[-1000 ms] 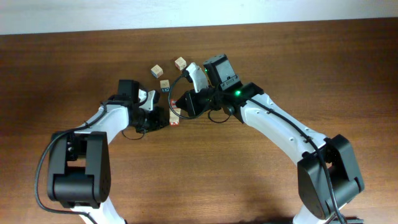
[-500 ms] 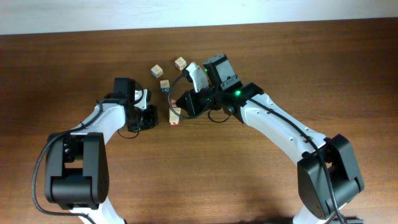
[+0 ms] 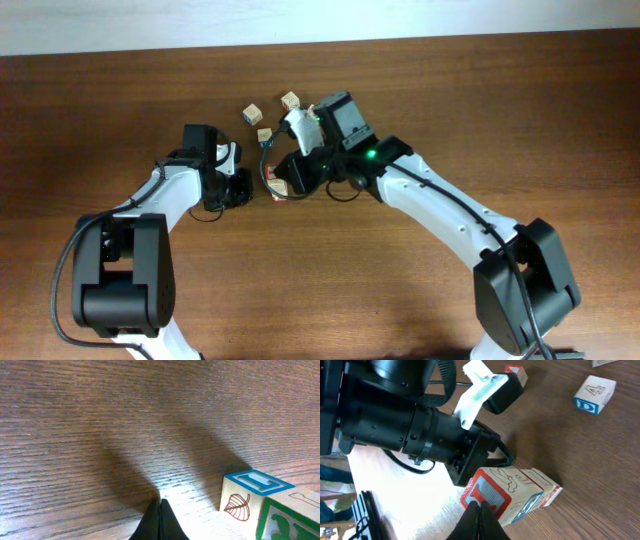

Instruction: Rotate 5 blocks

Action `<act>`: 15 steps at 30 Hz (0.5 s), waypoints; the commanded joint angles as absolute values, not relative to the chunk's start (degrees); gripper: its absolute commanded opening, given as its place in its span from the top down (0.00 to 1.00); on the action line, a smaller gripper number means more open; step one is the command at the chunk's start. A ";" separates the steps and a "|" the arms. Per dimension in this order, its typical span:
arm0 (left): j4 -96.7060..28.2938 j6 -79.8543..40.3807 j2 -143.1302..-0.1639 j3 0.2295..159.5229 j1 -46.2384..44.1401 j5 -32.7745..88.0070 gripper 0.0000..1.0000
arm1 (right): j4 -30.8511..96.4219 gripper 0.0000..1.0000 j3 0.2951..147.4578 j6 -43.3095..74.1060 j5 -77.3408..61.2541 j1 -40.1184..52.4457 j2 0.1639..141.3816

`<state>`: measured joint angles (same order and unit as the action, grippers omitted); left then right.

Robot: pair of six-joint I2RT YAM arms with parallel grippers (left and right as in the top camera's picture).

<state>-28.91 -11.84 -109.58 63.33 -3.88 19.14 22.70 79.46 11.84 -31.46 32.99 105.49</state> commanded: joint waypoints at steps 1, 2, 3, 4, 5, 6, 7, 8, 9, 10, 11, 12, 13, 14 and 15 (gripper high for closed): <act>-29.36 -12.16 -109.91 62.94 -3.46 15.20 1.00 | 24.67 0.96 78.15 10.76 -24.77 33.32 109.12; -29.41 -12.16 -109.91 62.94 -3.46 15.20 1.00 | 24.67 0.96 78.15 10.76 -24.77 33.32 109.12; -29.41 -12.16 -109.91 62.94 -3.46 15.20 1.00 | 24.64 0.96 78.15 10.76 -24.75 33.32 109.12; -29.43 -12.16 -109.91 62.94 -3.46 15.20 1.00 | 24.62 0.96 78.15 10.76 -24.67 33.30 109.12; -29.43 -12.16 -109.91 62.94 -3.46 15.20 1.00 | 24.62 0.96 78.15 10.76 -24.12 33.30 109.12; -29.41 -12.16 -109.91 62.94 -3.46 15.20 1.00 | 24.64 0.96 78.15 10.79 -23.62 33.32 109.12; -29.43 -12.16 -109.91 62.94 -3.46 15.20 1.00 | 24.62 0.96 78.19 10.76 -23.44 33.30 109.12; -29.45 -12.16 -109.91 62.94 -3.46 15.20 1.00 | 24.62 0.96 78.35 10.76 -23.44 33.30 109.12; -29.45 -12.16 -109.91 62.94 -3.46 15.20 1.00 | 24.60 0.96 78.48 10.76 -23.35 33.30 109.12; -29.45 -12.16 -109.91 62.94 -3.46 15.20 1.00 | 24.58 0.96 78.63 10.74 -23.24 33.32 109.12; -29.45 -12.16 -109.91 62.94 -3.46 15.20 1.00 | 24.49 0.96 78.76 10.74 -23.24 33.32 109.12; -29.45 -12.16 -109.91 62.94 -3.46 15.20 1.00 | 24.18 0.96 78.78 10.72 -23.22 33.32 109.12; -29.45 -12.16 -109.91 62.94 -3.46 15.20 1.00 | 23.90 0.96 78.81 10.74 -22.92 33.32 109.12; -29.45 -12.16 -109.91 62.94 -3.46 15.20 1.00 | 23.62 0.96 78.83 10.74 -22.31 33.32 109.12; -29.47 -12.16 -109.91 62.94 -3.46 15.20 1.00 | 23.46 0.96 78.83 10.74 -21.96 33.32 109.12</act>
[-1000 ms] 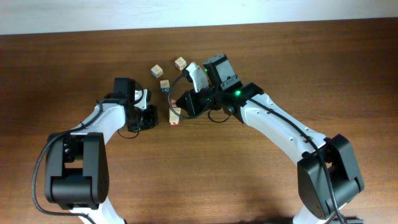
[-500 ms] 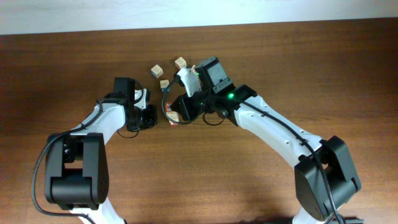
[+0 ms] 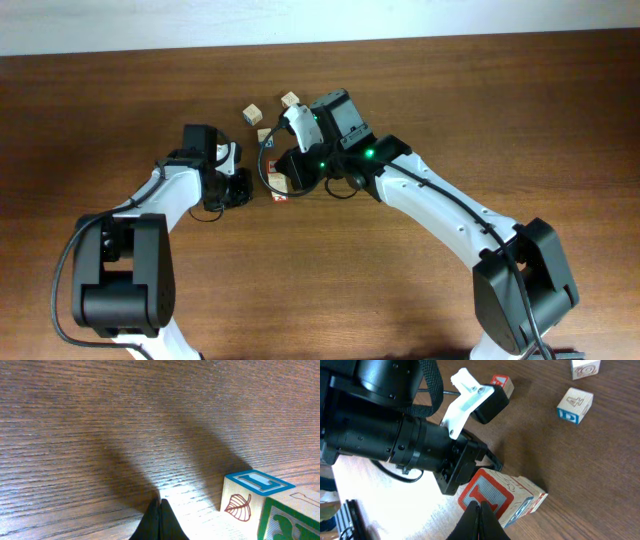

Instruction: Rotate 5 blocks

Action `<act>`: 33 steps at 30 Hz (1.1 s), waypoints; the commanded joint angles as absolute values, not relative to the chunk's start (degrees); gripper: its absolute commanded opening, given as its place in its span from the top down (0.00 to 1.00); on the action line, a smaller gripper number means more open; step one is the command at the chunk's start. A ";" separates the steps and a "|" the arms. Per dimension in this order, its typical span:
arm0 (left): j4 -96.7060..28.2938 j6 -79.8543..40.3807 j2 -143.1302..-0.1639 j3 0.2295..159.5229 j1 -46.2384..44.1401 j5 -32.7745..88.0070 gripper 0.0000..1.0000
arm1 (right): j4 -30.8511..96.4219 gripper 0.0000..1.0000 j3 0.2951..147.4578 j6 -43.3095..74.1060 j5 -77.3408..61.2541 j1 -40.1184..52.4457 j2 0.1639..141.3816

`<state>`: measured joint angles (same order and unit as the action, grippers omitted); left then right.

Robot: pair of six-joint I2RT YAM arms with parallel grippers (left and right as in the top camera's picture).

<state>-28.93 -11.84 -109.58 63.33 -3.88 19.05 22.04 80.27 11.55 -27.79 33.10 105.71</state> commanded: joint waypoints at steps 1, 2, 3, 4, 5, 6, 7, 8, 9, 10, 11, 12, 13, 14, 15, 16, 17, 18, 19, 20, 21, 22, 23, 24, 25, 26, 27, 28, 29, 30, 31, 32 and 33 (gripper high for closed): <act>-29.52 -12.16 -109.91 62.94 -3.46 15.20 1.00 | 23.31 0.96 78.83 10.72 -21.96 33.32 109.12; -29.54 -12.16 -109.91 62.94 -3.46 15.20 1.00 | 23.16 0.96 78.83 10.72 -21.96 33.32 109.12; -29.61 -12.16 -109.91 62.94 -3.46 15.20 1.00 | 23.05 0.96 78.83 10.70 -21.93 33.32 109.12; -29.63 -12.16 -109.91 62.94 -3.46 15.20 1.00 | 22.81 0.96 78.83 10.41 -21.98 33.32 109.12; -29.65 -12.16 -109.91 62.94 -3.46 15.20 1.00 | 22.61 0.96 78.83 10.04 -21.98 33.32 109.12; -29.63 -12.16 -109.91 62.94 -3.46 15.20 1.00 | 22.39 0.96 78.83 9.82 -21.96 33.32 109.12; -29.65 -12.16 -109.91 62.94 -3.49 15.20 1.00 | 21.87 0.96 78.83 9.82 -21.96 33.32 109.12; -29.67 -12.16 -109.91 62.94 -3.46 15.20 1.00 | 21.61 0.96 78.83 9.82 -21.96 33.32 109.12; -29.69 -12.16 -109.91 62.94 -3.46 15.20 1.00 | 21.54 0.96 78.83 9.82 -21.98 33.32 109.12; -29.69 -12.16 -109.91 62.94 -3.46 15.20 1.00 | 21.56 0.96 78.83 9.82 -21.98 33.32 109.12; -29.74 -12.14 -109.91 62.94 -3.46 15.20 1.00 | 21.63 0.96 78.83 9.82 -22.02 33.32 109.12; -29.71 -12.16 -109.91 62.94 -3.46 15.20 1.00 | 21.65 0.96 78.83 9.85 -22.11 33.32 109.12; -29.71 -12.16 -109.91 62.94 -3.46 15.20 1.00 | 21.65 0.96 78.83 9.85 -22.28 33.36 109.12; -29.71 -12.16 -109.91 62.94 -3.46 15.20 1.00 | 21.65 0.96 78.83 9.85 -22.68 33.36 109.12; -29.71 -12.14 -109.91 62.94 -3.46 15.20 1.00 | 21.65 0.96 78.83 9.85 -23.20 33.36 109.12; -29.71 -12.14 -109.91 62.94 -3.46 15.20 1.00 | 21.74 0.96 78.83 9.85 -23.51 33.36 109.12; -29.71 -12.14 -109.91 62.94 -3.46 15.20 1.00 | 21.89 0.96 78.83 9.87 -23.53 33.36 109.12; -29.71 -12.14 -109.91 62.94 -3.46 15.18 1.00 | 22.09 0.96 78.85 9.87 -23.53 33.36 109.12; -29.71 -12.16 -109.91 62.94 -3.46 15.18 1.00 | 22.33 0.96 78.87 9.87 -23.53 33.36 109.12; -29.71 -12.14 -109.91 62.94 -3.46 15.18 1.00 | 22.59 0.96 78.91 9.87 -23.55 33.36 109.12; -29.71 -12.14 -109.91 62.94 -3.46 15.18 1.00 | 23.22 0.96 79.11 9.87 -23.64 33.36 109.12; -29.69 -12.14 -109.91 62.94 -3.46 15.18 1.00 | 23.81 0.96 79.42 9.87 -23.75 33.36 109.12; -29.71 -12.14 -109.91 62.94 -3.46 15.18 1.00 | 24.56 0.96 79.83 9.85 -23.75 33.36 109.10; -29.71 -12.14 -109.91 62.94 -3.46 15.18 1.00 | 25.17 0.96 80.25 9.85 -23.75 33.36 109.10; -29.71 -12.14 -109.91 62.94 -3.46 15.18 1.00 | 25.58 0.96 80.58 9.85 -23.75 33.36 109.10; -29.71 -12.14 -109.91 62.94 -3.46 15.20 1.00 | 26.00 0.96 80.97 9.85 -23.75 33.36 109.10; -29.71 -12.14 -109.91 62.94 -3.46 15.18 1.00 | 26.65 0.96 81.49 9.85 -23.75 33.36 109.10; -29.71 -12.14 -109.91 62.94 -3.46 15.18 1.00 | 27.77 0.96 82.37 9.85 -23.75 33.36 109.08; -29.69 -12.14 -109.91 62.94 -3.46 15.18 1.00 | 28.25 0.96 82.76 9.85 -23.75 33.36 109.08; -29.69 -12.14 -109.91 62.94 -3.49 15.18 1.00 | 28.56 0.96 83.02 9.85 -23.75 33.36 109.06; -29.69 -12.14 -109.91 62.94 -3.46 15.18 1.00 | 28.77 0.96 83.35 9.85 -23.75 33.36 109.06; -29.69 -12.14 -109.91 62.94 -3.46 15.18 1.00 | 29.02 0.96 83.59 9.85 -23.75 33.36 109.06; -29.69 -12.14 -109.91 62.94 -3.46 15.18 1.00 | 29.02 0.96 83.59 9.85 -23.77 33.36 109.06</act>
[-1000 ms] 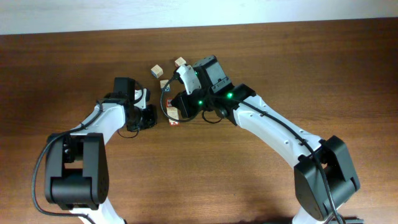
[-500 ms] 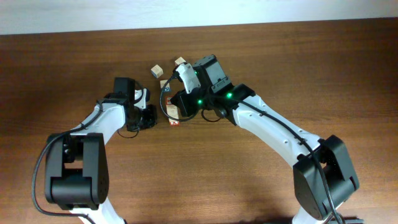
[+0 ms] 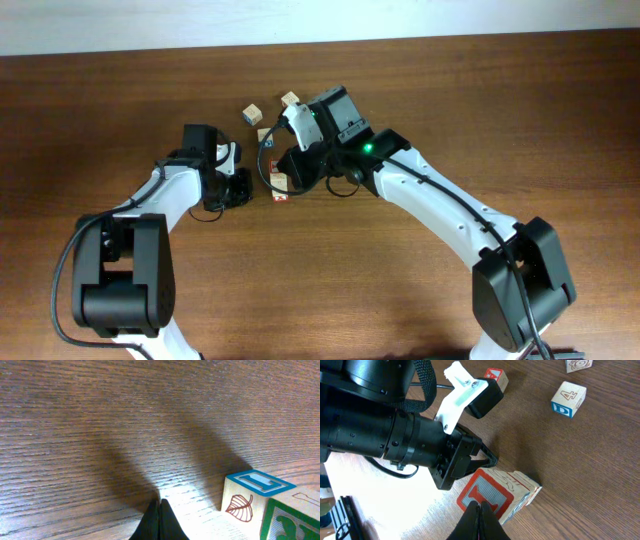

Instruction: Rotate 5 blocks

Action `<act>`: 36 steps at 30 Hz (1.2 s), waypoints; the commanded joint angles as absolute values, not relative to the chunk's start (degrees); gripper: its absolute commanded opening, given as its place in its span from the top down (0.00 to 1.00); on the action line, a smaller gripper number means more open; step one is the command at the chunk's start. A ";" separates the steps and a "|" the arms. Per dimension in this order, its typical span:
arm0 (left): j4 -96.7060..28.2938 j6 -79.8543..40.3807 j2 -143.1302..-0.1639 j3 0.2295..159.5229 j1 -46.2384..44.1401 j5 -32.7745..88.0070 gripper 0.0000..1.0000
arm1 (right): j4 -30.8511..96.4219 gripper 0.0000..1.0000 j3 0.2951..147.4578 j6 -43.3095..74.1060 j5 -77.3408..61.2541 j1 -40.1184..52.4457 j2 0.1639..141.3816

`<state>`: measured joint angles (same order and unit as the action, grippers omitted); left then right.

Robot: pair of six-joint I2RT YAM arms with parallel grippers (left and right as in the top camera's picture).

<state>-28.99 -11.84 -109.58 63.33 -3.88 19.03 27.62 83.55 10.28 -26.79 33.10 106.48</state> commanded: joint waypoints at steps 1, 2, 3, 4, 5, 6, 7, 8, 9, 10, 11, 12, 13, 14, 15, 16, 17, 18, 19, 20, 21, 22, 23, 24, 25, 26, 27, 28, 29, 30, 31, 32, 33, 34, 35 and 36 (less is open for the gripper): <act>-29.69 -12.14 -109.91 62.94 -3.46 15.18 1.00 | 29.04 0.96 83.59 9.85 -23.79 33.36 109.06; -29.71 -12.14 -109.91 62.94 -3.46 15.18 1.00 | 29.15 0.96 83.59 9.85 -23.79 33.36 109.06; -29.69 -12.14 -109.91 62.94 -3.46 15.18 1.00 | 29.19 0.96 83.59 9.85 -23.79 33.36 109.06; -29.69 -12.14 -109.91 62.94 -3.46 15.18 1.00 | 29.17 0.96 83.59 9.82 -23.79 33.36 109.03; -29.69 -12.14 -109.91 62.94 -3.46 15.18 1.00 | 29.21 0.96 83.74 9.78 -23.79 33.36 109.01; -29.67 -12.14 -109.91 62.94 -3.46 15.18 1.00 | 29.45 0.96 84.09 9.32 -23.88 33.36 109.01; -29.67 -12.14 -109.91 62.94 -3.46 15.18 1.00 | 29.82 0.96 84.55 9.19 -23.90 33.39 109.01; -29.67 -12.14 -109.91 62.94 -3.46 15.18 1.00 | 29.98 0.96 84.93 9.13 -23.92 33.39 109.01; -29.67 -12.14 -109.91 62.94 -3.46 15.18 1.00 | 30.30 0.96 85.41 8.62 -23.92 33.43 109.01; -29.67 -12.14 -109.91 62.94 -3.46 15.18 1.00 | 30.72 0.96 85.93 8.29 -23.90 33.47 109.01; -29.67 -12.14 -109.91 62.94 -3.46 15.18 1.00 | 31.11 0.96 86.63 7.86 -23.90 33.56 109.01; -29.67 -12.14 -109.91 62.94 -3.46 15.20 1.00 | 31.14 0.96 87.05 7.68 -23.66 33.78 109.01; -29.67 -12.14 -109.91 62.94 -3.46 15.20 1.00 | 31.14 0.96 87.26 7.68 -23.68 33.89 109.01; -29.67 -12.14 -109.91 62.94 -3.46 15.18 1.00 | 31.09 0.96 87.35 7.68 -23.42 34.13 109.01; -29.67 -12.14 -109.91 62.94 -3.46 15.20 1.00 | 31.11 0.96 87.35 7.68 -23.29 34.24 109.01; -29.67 -12.14 -109.91 62.94 -3.46 15.18 1.00 | 31.14 0.96 87.35 7.68 -23.31 34.24 109.01; -29.67 -12.14 -109.91 62.94 -3.46 15.18 1.00 | 31.14 0.96 87.35 7.68 -23.31 34.24 109.01; -29.67 -12.14 -109.91 62.94 -3.46 15.20 1.00 | 31.11 0.96 87.35 7.68 -23.31 34.24 109.01; -29.67 -12.14 -109.91 62.94 -3.46 15.20 1.00 | 31.11 0.96 87.35 7.68 -23.31 34.24 109.01; -29.67 -12.14 -109.91 62.94 -3.46 15.18 1.00 | 31.11 0.96 87.35 7.68 -23.31 34.28 109.01; -29.67 -12.14 -109.91 62.94 -3.46 15.18 1.00 | 31.11 0.96 87.35 7.68 -23.31 34.39 109.01; -29.67 -12.14 -109.91 62.94 -3.46 15.18 1.00 | 31.09 0.96 87.35 7.68 -23.29 34.52 109.01; -29.67 -12.14 -109.91 62.94 -3.46 15.20 1.00 | 31.09 0.96 87.35 7.68 -23.31 34.63 109.01; -29.67 -12.14 -109.91 62.94 -3.46 15.20 1.00 | 31.05 0.96 87.35 7.66 -23.29 34.83 109.01; -29.67 -12.14 -109.91 62.94 -3.46 15.18 1.00 | 31.05 0.96 87.35 7.44 -23.29 34.89 109.01; -29.67 -12.14 -109.91 62.94 -3.46 15.18 1.00 | 31.05 0.96 87.35 7.46 -23.29 34.94 109.01; -29.67 -12.14 -109.91 62.94 -3.46 15.20 1.00 | 31.03 0.96 87.35 7.46 -23.31 34.94 109.01; -29.67 -12.14 -109.91 62.94 -3.46 15.18 1.00 | 31.05 0.96 87.35 7.46 -23.31 34.94 109.01; -29.67 -12.14 -109.91 62.94 -3.46 15.18 1.00 | 31.07 0.96 87.37 7.46 -23.31 34.92 109.01; -29.67 -12.14 -109.91 62.94 -3.46 15.18 1.00 | 31.14 0.96 87.46 7.46 -23.33 34.94 109.01; -29.67 -12.14 -109.91 62.94 -3.46 15.18 1.00 | 31.14 0.96 87.55 7.49 -23.35 34.94 109.01; -29.67 -12.14 -109.91 62.94 -3.46 15.18 1.00 | 31.22 0.96 87.68 7.46 -23.33 34.94 109.01; -29.67 -12.14 -109.91 62.94 -3.46 15.18 1.00 | 31.33 0.96 87.83 7.46 -23.31 34.92 109.01; -29.67 -12.14 -109.91 62.94 -3.46 15.18 1.00 | 31.42 0.96 87.96 7.44 -23.31 34.92 109.01; -29.67 -12.14 -109.91 62.94 -3.46 15.18 1.00 | 31.57 0.96 88.12 7.46 -23.31 34.92 109.01; -29.67 -12.14 -109.91 62.94 -3.46 15.18 1.00 | 31.75 0.96 88.20 7.44 -23.31 34.92 109.01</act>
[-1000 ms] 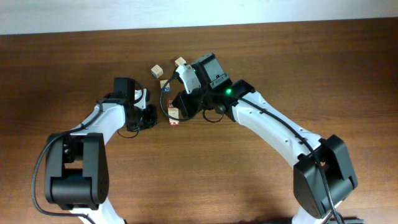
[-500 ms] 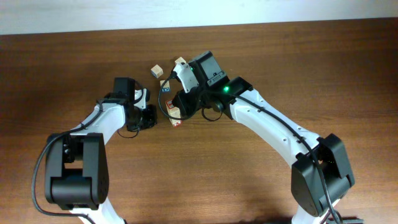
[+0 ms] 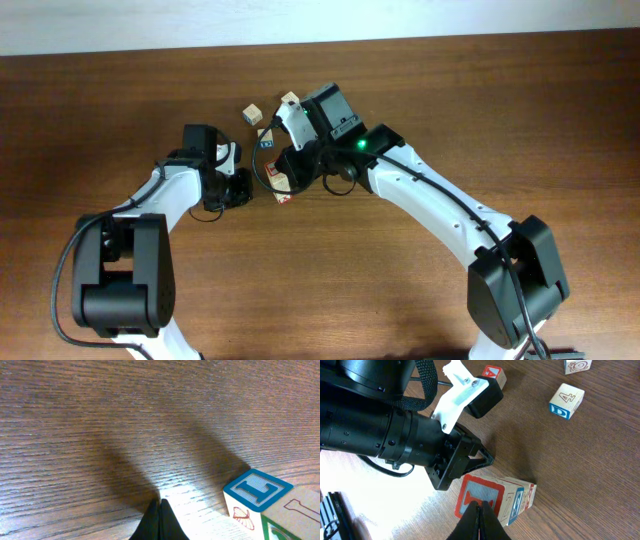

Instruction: Rotate 5 blocks

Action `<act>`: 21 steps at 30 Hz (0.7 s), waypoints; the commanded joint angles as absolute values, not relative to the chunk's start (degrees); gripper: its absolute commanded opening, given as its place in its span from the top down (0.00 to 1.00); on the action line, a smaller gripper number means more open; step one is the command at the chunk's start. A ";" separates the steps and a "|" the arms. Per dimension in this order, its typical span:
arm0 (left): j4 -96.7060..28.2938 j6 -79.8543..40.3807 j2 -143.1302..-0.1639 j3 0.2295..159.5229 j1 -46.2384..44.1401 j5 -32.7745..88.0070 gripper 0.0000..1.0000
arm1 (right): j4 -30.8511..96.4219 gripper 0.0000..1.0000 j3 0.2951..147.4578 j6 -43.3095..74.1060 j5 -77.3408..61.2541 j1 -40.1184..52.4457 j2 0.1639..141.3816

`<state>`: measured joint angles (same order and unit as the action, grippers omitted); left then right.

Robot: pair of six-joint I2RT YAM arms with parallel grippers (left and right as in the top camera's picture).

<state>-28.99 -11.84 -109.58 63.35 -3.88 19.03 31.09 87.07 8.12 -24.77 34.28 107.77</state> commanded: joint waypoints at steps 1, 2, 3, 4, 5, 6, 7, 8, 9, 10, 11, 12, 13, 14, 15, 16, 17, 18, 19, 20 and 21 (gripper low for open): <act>-29.67 -12.14 -109.91 62.94 -3.46 15.18 1.00 | 31.79 0.96 88.23 7.44 -23.31 34.92 109.01; -29.67 -12.14 -109.91 62.94 -3.46 15.18 1.00 | 31.94 0.96 88.23 7.42 -23.31 34.92 109.01; -29.67 -12.14 -109.91 62.94 -3.46 15.18 1.00 | 32.05 0.96 88.23 7.25 -23.29 34.92 109.01; -29.69 -12.14 -109.91 62.94 -3.46 15.18 1.00 | 32.27 0.96 88.27 7.22 -23.29 34.92 109.01; -29.69 -12.14 -109.91 62.94 -3.46 15.18 1.00 | 32.67 0.96 88.49 6.92 -23.31 34.87 109.01; -29.69 -12.14 -109.91 62.94 -3.46 15.18 1.00 | 33.01 0.96 88.75 6.61 -23.29 34.87 109.01; -29.69 -12.14 -109.91 62.94 -3.46 15.18 1.00 | 33.50 0.96 89.14 6.35 -23.31 34.87 109.01; -29.69 -12.14 -109.91 62.94 -3.46 15.18 1.00 | 34.15 0.96 89.76 6.17 -23.31 34.87 109.01; -29.67 -12.14 -109.91 62.94 -3.46 15.18 1.00 | 34.59 0.96 90.26 6.13 -23.29 34.87 109.01; -29.67 -12.14 -109.91 62.94 -3.46 15.18 1.00 | 34.85 0.96 90.67 5.91 -23.29 34.87 109.01; -29.67 -12.14 -109.91 62.94 -3.46 15.18 1.00 | 35.11 0.96 91.05 5.89 -23.29 34.87 109.01; -29.69 -12.14 -109.91 62.94 -3.46 15.18 1.00 | 35.22 0.96 91.42 5.74 -23.29 34.87 109.01; -29.69 -12.14 -109.91 62.94 -3.46 15.18 1.00 | 35.20 0.96 91.55 5.74 -23.31 34.87 109.01; -29.69 -12.14 -109.91 62.94 -3.46 15.18 1.00 | 35.20 0.96 91.64 5.74 -23.29 34.87 109.01; -29.69 -12.14 -109.91 62.94 -3.46 15.18 1.00 | 35.20 0.96 91.68 5.74 -23.29 34.87 109.01; -29.71 -12.14 -109.91 62.94 -3.46 15.18 1.00 | 35.20 0.96 91.70 5.72 -23.29 34.87 109.01; -29.71 -12.14 -109.91 62.94 -3.46 15.20 1.00 | 35.20 0.96 91.70 5.26 -23.31 34.87 109.01; -29.69 -12.14 -109.91 62.94 -3.46 15.20 1.00 | 35.22 0.96 91.74 4.93 -23.31 34.87 109.01; -29.71 -12.14 -109.91 62.94 -3.46 15.18 1.00 | 35.24 0.96 91.81 4.89 -23.31 34.87 109.01; -29.71 -12.14 -109.91 62.94 -3.46 15.18 1.00 | 35.42 0.96 92.03 4.86 -23.31 34.87 109.01; -29.71 -12.14 -109.91 62.94 -3.46 15.18 1.00 | 35.81 0.96 92.49 4.67 -23.29 34.87 109.01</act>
<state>-29.02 -11.84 -109.58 63.35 -3.88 19.03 35.24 90.54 5.76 -24.03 34.28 108.07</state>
